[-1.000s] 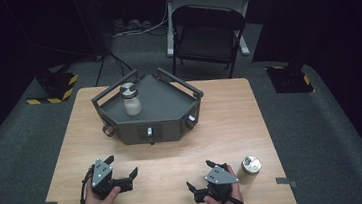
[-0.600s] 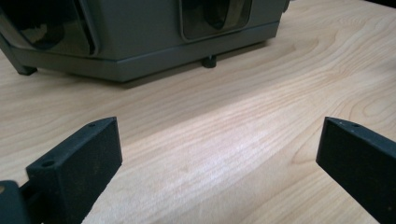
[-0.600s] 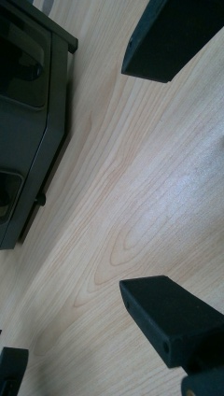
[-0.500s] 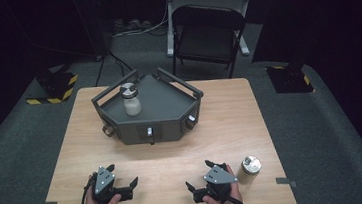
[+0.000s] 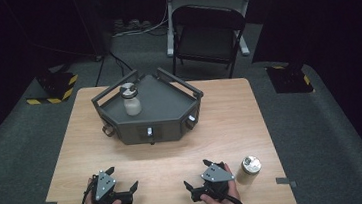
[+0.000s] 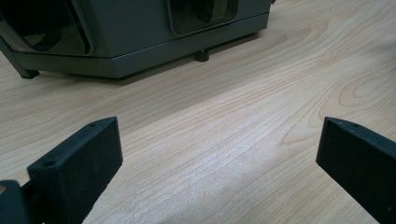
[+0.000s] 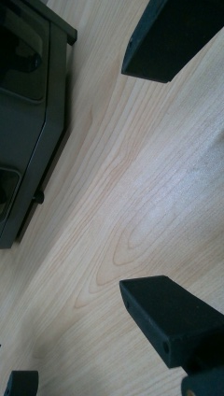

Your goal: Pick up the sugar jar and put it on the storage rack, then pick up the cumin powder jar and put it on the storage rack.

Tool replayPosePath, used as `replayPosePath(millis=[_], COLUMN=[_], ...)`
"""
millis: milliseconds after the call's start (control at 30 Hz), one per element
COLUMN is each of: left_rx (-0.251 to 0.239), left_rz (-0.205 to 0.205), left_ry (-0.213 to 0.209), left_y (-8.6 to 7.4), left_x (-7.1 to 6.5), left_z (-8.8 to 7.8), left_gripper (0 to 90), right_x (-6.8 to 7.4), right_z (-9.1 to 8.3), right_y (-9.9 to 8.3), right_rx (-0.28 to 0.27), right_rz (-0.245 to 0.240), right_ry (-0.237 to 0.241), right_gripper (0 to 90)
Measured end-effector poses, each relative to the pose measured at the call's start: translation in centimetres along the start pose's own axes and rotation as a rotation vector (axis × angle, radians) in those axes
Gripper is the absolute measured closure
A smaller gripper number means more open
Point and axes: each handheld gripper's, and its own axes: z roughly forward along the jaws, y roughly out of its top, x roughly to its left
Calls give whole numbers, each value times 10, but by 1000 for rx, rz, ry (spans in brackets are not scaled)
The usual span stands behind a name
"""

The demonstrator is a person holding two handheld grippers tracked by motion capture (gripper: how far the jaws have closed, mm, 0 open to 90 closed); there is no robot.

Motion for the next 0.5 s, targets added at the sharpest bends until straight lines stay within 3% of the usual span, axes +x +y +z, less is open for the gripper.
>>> replayPosePath(millis=[500], left_rx=[15], left_rz=[23], left_ry=[-7], left_y=[3], left_x=[-1], left_z=[1], left_gripper=[8], right_x=[4], right_z=[-1], right_y=[-1], right_rx=[-9], right_rz=[3], right_ry=[-23], right_gripper=[6])
